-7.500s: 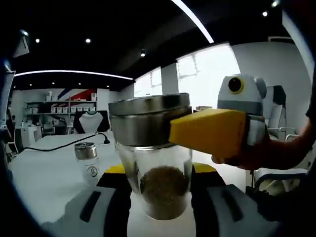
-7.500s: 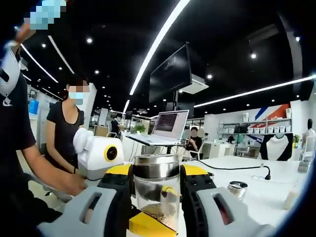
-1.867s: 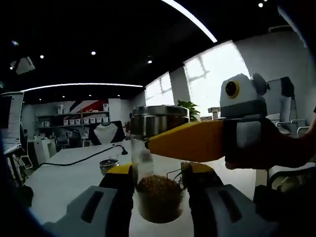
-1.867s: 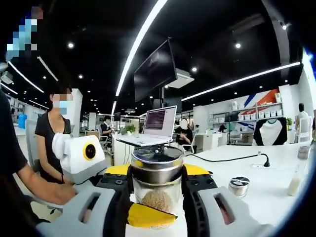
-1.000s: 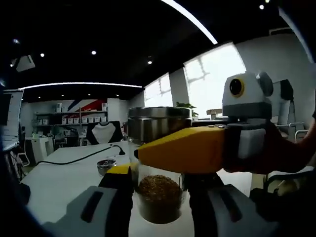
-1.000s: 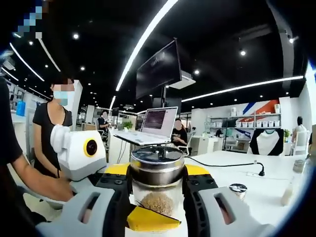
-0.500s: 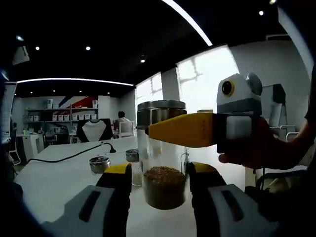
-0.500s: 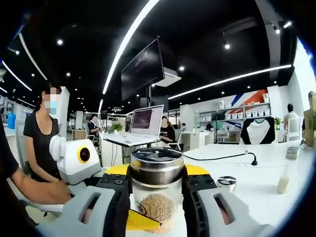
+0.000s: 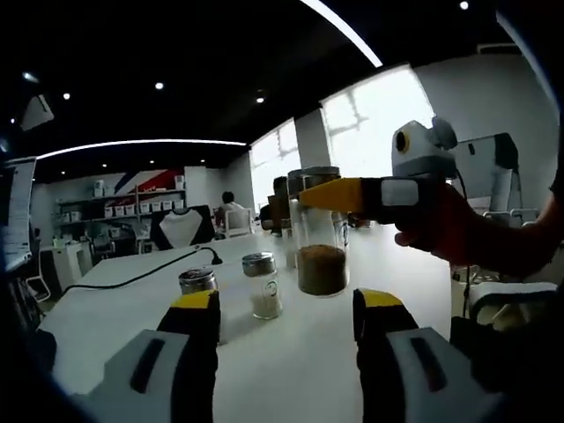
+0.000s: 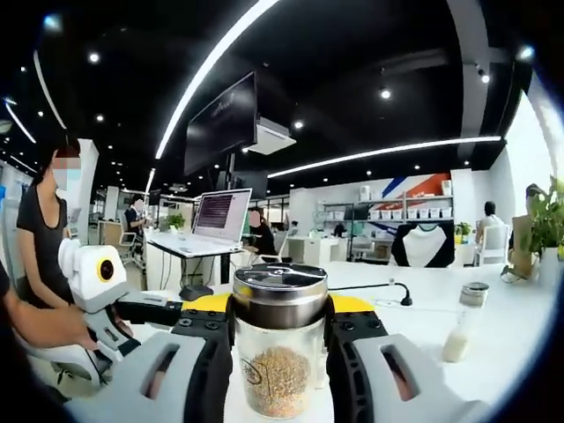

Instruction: Rotate the seasoning bottle until the label or dispensing opening points toward the visible target arrow and the bottle remains upright within the marked orientation range

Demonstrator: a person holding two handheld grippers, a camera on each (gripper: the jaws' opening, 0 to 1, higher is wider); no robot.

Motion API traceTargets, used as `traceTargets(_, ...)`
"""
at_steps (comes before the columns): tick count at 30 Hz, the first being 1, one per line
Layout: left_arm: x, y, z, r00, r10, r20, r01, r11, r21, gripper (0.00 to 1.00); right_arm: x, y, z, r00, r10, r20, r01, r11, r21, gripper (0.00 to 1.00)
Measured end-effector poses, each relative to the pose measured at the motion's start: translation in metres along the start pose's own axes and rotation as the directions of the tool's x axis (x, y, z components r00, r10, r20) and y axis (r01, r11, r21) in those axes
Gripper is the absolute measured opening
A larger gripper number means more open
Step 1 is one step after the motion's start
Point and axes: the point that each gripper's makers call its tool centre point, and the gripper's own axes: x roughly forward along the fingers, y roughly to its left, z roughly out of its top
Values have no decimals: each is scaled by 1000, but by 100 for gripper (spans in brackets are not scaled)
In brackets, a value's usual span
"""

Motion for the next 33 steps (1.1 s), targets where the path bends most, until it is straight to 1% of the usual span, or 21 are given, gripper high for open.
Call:
traceTargets(5,-2,4,0,1000,11,4,-11,1000,-18,69,-4,-21,-2,1000,-25,0,25,1000,6,38)
traceTargets(8,-2,6,-1,1000,14,4,-14,1000,-25,76,-5,-32,-6,999,-33,-3,33,999,10,38)
traceTargets(10,-2,8,-4,1000,16,-5,-16,1000,-19,79,-5,-43,-11,999,-44,-11,44,999,16,38)
traceTargets(12,-3,10,-6,1000,27,-7,-27,999,-29,81,-6,-51,-15,999,-50,-20,51,998,24,38)
traceTargets(14,-3,13,-7,1000,31,-4,-31,998,-46,86,-6,-60,-20,998,-58,-27,59,998,26,38)
traceTargets(18,-3,17,-10,999,47,-15,-48,997,-53,93,-8,-73,-26,997,-69,-27,70,997,35,38)
traceTargets(21,-3,15,-12,999,37,-23,-39,996,-79,92,-7,-84,-32,996,-81,-29,82,995,49,38)
traceTargets(23,-3,15,-12,999,36,-20,-38,996,-85,93,-6,-88,-35,996,-85,-33,86,995,49,38)
traceTargets(26,-3,14,-14,999,34,-32,-36,997,-69,93,-4,-92,-41,995,-86,-41,88,995,38,38)
traceTargets(30,-3,15,-15,999,34,-34,-36,997,-71,93,-2,-96,-46,995,-92,-46,93,995,37,38)
traceTargets(33,-4,15,-18,998,37,-43,-40,997,-68,93,2,-100,-52,993,-104,-58,104,995,2,38)
